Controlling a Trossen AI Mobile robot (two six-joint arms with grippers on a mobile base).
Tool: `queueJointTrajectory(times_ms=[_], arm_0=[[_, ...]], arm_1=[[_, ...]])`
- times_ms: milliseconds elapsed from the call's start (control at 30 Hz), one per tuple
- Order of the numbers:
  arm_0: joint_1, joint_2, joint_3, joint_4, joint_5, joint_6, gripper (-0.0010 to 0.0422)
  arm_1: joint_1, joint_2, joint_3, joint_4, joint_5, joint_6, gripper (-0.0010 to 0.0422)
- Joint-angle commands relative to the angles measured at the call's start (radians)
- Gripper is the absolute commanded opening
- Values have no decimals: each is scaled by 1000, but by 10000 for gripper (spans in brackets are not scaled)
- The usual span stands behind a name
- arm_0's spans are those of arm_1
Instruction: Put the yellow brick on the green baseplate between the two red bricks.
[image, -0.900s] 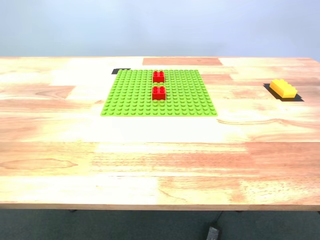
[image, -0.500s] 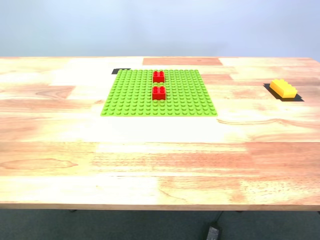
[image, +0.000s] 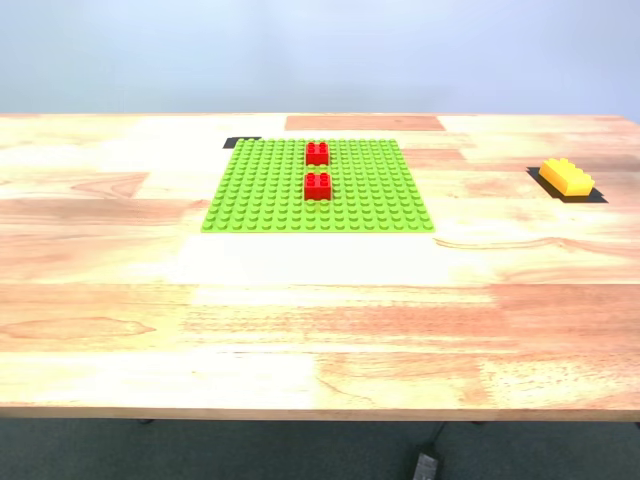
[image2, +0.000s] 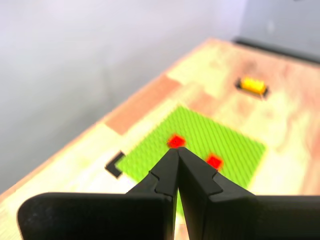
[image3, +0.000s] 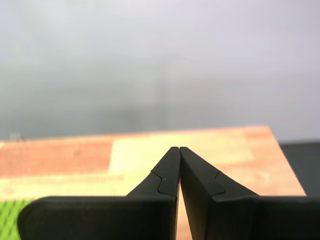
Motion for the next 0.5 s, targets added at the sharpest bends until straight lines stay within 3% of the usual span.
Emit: queueJointTrajectory(times_ms=[33,333,500], arm_0=[[0,-1,51,-124,-2,56,0],[0,-21,85,-157,-2,49,0],[0,-24,85,-159,-2,49,0]], arm_1=[[0,55,119,-195,-1,-24,0],[-2,262,479,-691,-4,-108,6],[7,373,608,-874,-3,-113,86]])
